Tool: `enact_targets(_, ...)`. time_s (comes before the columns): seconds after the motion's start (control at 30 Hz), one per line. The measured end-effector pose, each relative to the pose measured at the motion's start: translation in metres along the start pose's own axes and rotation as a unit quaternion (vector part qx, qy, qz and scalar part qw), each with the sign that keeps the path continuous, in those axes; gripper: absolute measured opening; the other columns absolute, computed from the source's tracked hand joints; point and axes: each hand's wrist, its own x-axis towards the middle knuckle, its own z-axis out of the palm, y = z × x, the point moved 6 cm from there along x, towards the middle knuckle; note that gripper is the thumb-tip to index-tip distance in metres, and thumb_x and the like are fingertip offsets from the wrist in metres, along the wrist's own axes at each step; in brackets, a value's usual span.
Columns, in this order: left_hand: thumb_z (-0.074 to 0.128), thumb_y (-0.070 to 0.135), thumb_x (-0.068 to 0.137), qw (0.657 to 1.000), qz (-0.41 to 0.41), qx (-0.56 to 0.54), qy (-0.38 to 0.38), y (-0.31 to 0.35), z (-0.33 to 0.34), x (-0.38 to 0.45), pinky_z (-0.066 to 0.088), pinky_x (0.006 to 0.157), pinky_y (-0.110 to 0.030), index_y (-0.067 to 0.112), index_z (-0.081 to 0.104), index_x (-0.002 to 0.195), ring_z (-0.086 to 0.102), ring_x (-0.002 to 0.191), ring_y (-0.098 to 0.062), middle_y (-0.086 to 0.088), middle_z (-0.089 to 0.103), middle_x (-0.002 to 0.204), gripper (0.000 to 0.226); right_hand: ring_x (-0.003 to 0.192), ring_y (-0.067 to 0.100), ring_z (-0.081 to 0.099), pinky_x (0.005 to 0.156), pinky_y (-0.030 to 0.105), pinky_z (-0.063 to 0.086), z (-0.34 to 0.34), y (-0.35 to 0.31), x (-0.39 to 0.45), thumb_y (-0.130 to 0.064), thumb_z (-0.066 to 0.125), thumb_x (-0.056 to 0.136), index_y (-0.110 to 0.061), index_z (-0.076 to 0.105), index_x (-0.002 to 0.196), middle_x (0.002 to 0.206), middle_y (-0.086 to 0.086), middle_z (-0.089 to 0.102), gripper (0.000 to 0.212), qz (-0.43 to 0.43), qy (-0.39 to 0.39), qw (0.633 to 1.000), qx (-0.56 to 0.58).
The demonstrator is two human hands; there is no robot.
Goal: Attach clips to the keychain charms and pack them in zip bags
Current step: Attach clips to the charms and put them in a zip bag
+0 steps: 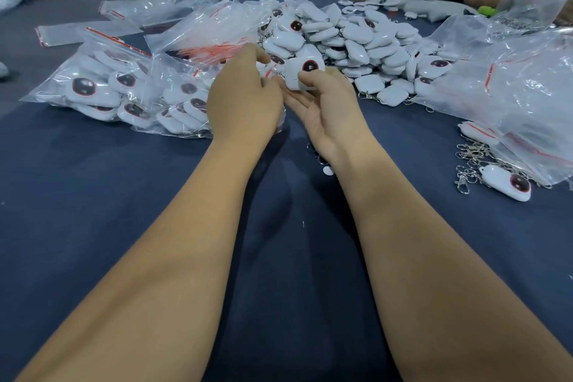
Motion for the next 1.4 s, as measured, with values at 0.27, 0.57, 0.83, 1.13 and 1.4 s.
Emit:
enact_targets(0.27, 0.047, 0.008, 0.078, 0.993, 0.058, -0.094, 0.048, 0.011, -0.008, 0.000, 0.041, 0.072, -0.026, 0.020, 0.065, 0.099, 0.049, 0.080, -0.013, 0.005, 0.051, 0.086, 0.030, 0.071, 0.019, 0.063, 0.075, 0.040, 0.052, 0.001, 0.006, 0.002, -0.004, 0.057, 0.096, -0.007, 0.055, 0.103, 0.088, 0.012, 0.065, 0.008, -0.018, -0.002, 0.983, -0.181)
enact_targets(0.57, 0.043, 0.013, 0.077, 0.987, 0.080, -0.106, 0.088, 0.016, -0.018, -0.002, 0.038, 0.070, -0.021, 0.019, 0.067, 0.090, 0.052, 0.087, -0.016, 0.014, 0.043, 0.079, 0.028, 0.066, 0.020, 0.031, 0.060, 0.026, 0.028, 0.005, 0.004, -0.006, -0.016, 0.066, 0.092, 0.005, 0.051, 0.069, 0.067, 0.014, 0.038, 0.034, -0.064, -0.019, 0.934, -0.352)
enact_targets(0.83, 0.047, 0.008, 0.080, 0.987, 0.098, -0.094, 0.088, 0.018, -0.017, -0.003, 0.030, 0.074, -0.009, 0.014, 0.068, 0.088, 0.051, 0.091, -0.018, 0.010, 0.047, 0.082, 0.024, 0.057, 0.004, 0.055, 0.063, 0.019, 0.044, 0.001, 0.000, -0.005, -0.002, 0.066, 0.084, -0.010, 0.066, 0.083, 0.064, -0.002, 0.063, 0.008, -0.082, 0.012, 0.925, -0.371)
enact_targets(1.13, 0.049, 0.010, 0.084, 0.996, 0.079, -0.030, 0.032, 0.012, -0.003, 0.001, 0.034, 0.077, -0.022, 0.017, 0.069, 0.093, 0.052, 0.104, -0.021, 0.004, 0.056, 0.096, 0.023, 0.060, 0.004, 0.053, 0.058, 0.019, 0.043, 0.013, 0.003, -0.008, 0.008, 0.048, 0.081, -0.013, 0.068, 0.080, 0.065, -0.003, 0.062, 0.029, -0.081, -0.054, 0.882, -0.461)
enact_targets(1.4, 0.058, 0.008, 0.082, 0.959, 0.106, 0.253, -0.070, 0.005, 0.018, 0.001, 0.030, 0.087, -0.037, 0.025, 0.070, 0.108, 0.043, 0.117, -0.035, -0.008, 0.058, 0.115, 0.033, 0.122, 0.025, 0.047, 0.103, 0.038, 0.041, -0.029, -0.030, 0.004, -0.014, 0.048, 0.087, -0.023, 0.063, 0.123, 0.132, 0.003, 0.054, 0.040, -0.108, 0.139, 0.752, -0.635)
